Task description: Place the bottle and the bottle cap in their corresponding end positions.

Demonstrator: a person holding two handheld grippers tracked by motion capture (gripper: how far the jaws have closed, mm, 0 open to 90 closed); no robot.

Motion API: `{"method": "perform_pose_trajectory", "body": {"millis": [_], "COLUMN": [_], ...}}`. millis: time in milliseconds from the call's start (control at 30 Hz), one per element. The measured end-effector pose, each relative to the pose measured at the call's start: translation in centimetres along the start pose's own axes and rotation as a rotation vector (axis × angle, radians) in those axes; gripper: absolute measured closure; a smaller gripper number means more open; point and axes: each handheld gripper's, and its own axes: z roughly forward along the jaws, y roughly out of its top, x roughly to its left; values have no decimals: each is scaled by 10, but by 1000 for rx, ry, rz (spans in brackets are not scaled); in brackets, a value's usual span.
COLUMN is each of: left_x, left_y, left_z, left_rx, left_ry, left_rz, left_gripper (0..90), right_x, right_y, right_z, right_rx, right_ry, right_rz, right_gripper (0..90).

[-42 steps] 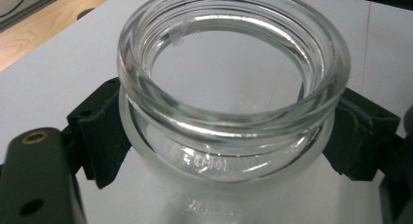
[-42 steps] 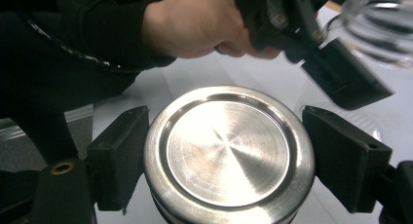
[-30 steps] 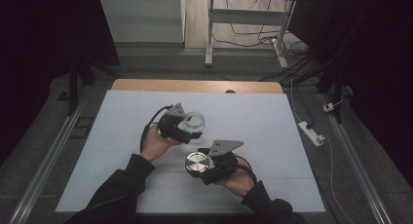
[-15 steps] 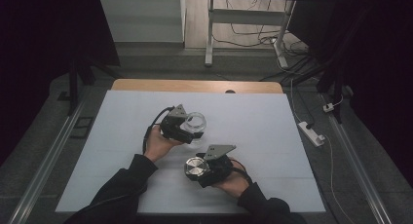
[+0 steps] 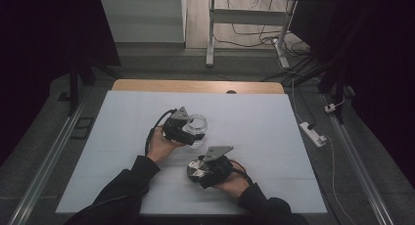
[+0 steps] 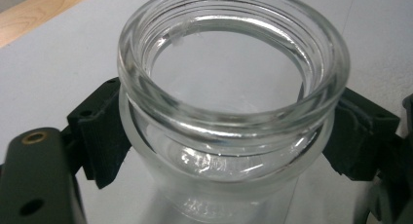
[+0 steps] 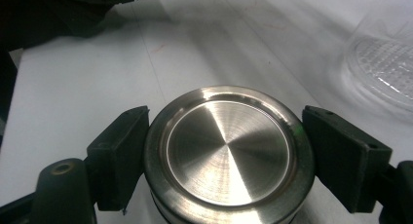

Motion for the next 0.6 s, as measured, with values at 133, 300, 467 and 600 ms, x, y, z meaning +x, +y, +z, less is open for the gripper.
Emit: {"method": "perform_pose_trajectory", "body": {"millis": [133, 300, 467, 600], "left_x": [0, 1, 1, 1], "left_y": [-2, -4, -6, -8], "left_z": [3, 7, 7, 7], "left_rx": [4, 6, 2, 2], "left_ry": [0, -8, -9, -11], "left_rz": [3, -3, 5, 15], "left_gripper": [158, 158, 156, 154], "right_x": [0, -1, -1, -1], "right_y": [-1, -1, -3, -3], "right_z": [4, 5, 5, 5], "right_rx": [23, 35, 52, 53], "right_ry": [-2, -4, -6, -3], "right_rz": [-1, 8, 3, 14], "right_gripper": [198, 196, 192, 186]}}
